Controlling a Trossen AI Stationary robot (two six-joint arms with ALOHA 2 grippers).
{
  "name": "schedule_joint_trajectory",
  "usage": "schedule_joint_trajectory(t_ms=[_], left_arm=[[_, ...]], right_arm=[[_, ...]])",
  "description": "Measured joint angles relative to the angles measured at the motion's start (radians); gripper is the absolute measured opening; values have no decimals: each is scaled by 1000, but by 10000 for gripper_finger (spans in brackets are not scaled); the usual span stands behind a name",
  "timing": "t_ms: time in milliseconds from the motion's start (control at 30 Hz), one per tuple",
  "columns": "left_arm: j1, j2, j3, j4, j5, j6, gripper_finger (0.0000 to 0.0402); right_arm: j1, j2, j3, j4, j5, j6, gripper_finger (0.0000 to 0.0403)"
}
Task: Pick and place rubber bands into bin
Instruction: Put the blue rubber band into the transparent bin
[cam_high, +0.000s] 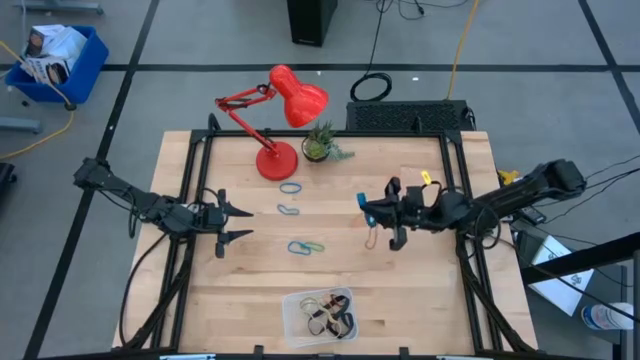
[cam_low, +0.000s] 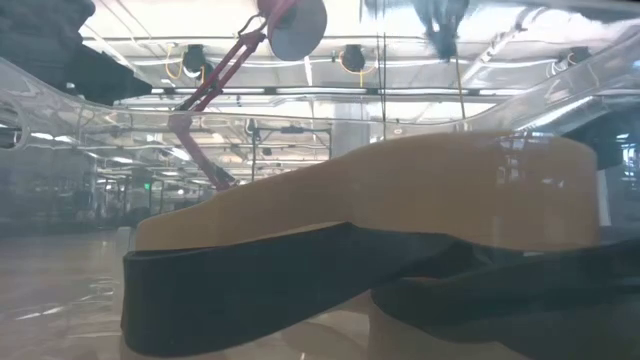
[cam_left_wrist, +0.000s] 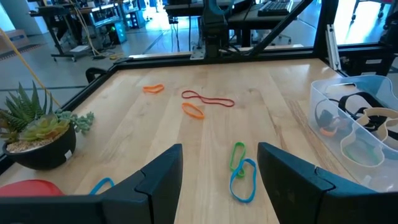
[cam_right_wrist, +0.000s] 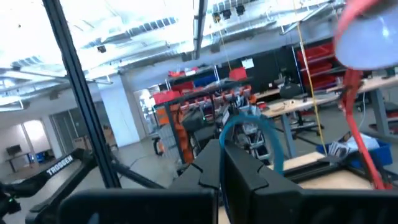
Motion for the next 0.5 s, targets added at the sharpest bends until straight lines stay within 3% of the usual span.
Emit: schedule_joint_trajectory(t_ms=[100,267,500], left_arm=[[0,0,0,0,0,0,214],[0,0,0,0,0,-3,214],[0,0,0,0,1,-3,214]], right_arm=[[28,4,123,-204,-28,-59,0],[96,96,438,-681,-28,-89,0],[214,322,777,-1033,-30,-134,0]])
